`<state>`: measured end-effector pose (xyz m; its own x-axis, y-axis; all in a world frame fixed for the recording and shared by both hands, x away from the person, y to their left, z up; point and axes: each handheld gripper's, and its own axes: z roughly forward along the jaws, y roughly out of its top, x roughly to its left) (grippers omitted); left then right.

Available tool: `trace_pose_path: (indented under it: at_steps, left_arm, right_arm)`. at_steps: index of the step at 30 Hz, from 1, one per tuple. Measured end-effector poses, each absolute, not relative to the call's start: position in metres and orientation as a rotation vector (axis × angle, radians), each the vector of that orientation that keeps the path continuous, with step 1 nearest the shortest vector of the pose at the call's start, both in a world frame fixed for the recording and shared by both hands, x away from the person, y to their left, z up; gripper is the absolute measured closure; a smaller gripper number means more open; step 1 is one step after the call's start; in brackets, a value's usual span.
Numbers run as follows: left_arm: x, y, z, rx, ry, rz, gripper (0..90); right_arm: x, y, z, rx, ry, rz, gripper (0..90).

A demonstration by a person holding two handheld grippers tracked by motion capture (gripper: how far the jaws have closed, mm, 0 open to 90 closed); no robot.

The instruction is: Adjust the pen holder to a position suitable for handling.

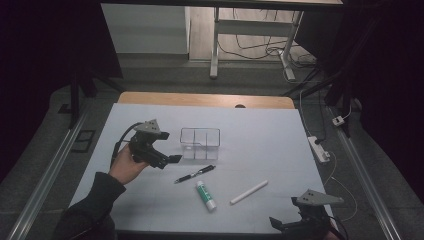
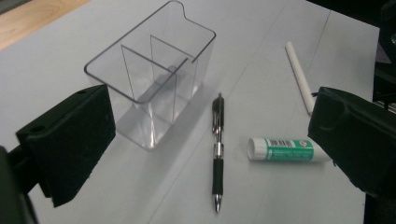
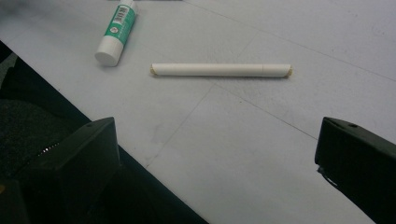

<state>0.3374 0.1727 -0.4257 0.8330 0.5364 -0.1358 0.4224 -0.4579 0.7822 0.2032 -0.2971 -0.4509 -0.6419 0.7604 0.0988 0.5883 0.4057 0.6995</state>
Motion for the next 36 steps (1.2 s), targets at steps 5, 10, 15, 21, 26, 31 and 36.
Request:
trace_pose_path:
  at_steps: [5, 10, 15, 21, 26, 31, 36]
  left_arm:
    - [0.322, 0.177, -0.431, 2.11, 0.703, 0.165, 0.2]
    - [0.311, 0.182, -0.436, 2.113, 0.719, 0.168, 0.0]
    - [0.3, 0.188, -0.443, 2.101, 0.722, 0.14, 0.0]
    - [0.284, 0.193, -0.449, 2.095, 0.725, 0.117, 0.0]
    - [0.268, 0.2, -0.45, 2.083, 0.755, 0.124, 0.0]
    - [0.252, 0.21, -0.453, 2.058, 0.79, 0.13, 0.0]
    - [0.234, 0.222, -0.455, 2.019, 0.823, 0.142, 0.0]
  right_arm:
    - [0.203, -0.297, -0.451, 1.186, 2.428, 1.065, 0.0]
    - [0.203, -0.297, -0.451, 1.182, 2.429, 1.064, 0.0]
    - [0.203, -0.297, -0.451, 1.183, 2.429, 1.066, 0.0]
    - [0.203, -0.297, -0.451, 1.176, 2.429, 1.065, 0.0]
    - [0.203, -0.296, -0.45, 1.176, 2.429, 1.062, 0.0]
    - [0.203, -0.296, -0.451, 1.171, 2.433, 1.058, 0.0]
    - [0.203, -0.295, -0.451, 1.17, 2.433, 1.056, 0.0]
